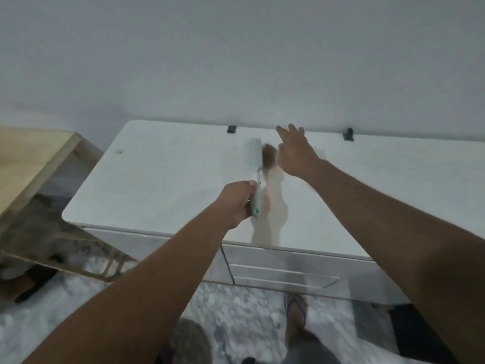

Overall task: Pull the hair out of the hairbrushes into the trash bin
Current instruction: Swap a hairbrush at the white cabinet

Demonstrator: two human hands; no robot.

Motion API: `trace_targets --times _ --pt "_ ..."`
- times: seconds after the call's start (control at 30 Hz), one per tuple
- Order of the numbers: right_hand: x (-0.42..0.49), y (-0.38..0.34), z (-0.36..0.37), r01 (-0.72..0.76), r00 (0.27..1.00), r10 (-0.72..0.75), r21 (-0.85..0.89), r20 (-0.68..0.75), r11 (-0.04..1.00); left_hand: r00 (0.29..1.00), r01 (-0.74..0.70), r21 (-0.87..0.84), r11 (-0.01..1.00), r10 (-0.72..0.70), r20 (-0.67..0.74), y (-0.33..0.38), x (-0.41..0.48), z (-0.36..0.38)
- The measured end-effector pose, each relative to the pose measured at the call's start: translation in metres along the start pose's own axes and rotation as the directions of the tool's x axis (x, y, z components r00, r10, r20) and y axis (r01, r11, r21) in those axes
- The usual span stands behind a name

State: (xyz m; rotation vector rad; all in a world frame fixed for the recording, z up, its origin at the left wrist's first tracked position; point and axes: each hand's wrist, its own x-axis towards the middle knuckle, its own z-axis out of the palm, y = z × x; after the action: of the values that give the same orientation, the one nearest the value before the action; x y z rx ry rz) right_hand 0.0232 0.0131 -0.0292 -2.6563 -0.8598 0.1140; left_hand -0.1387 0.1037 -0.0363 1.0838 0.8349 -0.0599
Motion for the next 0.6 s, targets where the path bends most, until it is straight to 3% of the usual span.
trace_targets --times 0.2,0.5,0.6 --pt "-0.009 0.074 -0.007 -0.140 0.989 0.141 -0.046 0.033 0.989 0.998 0.008 0.213 0.977 0.005 -0.059 -0.009 0.035 0.073" --pt "-0.013 0.118 -0.002 -0.186 0.980 0.186 -0.009 0.067 0.983 0.984 -0.033 0.554 0.832 0.125 -0.129 -0.023 0.054 0.121" --pt "-0.017 0.120 -0.001 -0.186 0.979 0.185 0.007 0.085 0.983 0.985 -0.034 0.595 0.803 0.129 -0.118 -0.022 0.054 0.123"
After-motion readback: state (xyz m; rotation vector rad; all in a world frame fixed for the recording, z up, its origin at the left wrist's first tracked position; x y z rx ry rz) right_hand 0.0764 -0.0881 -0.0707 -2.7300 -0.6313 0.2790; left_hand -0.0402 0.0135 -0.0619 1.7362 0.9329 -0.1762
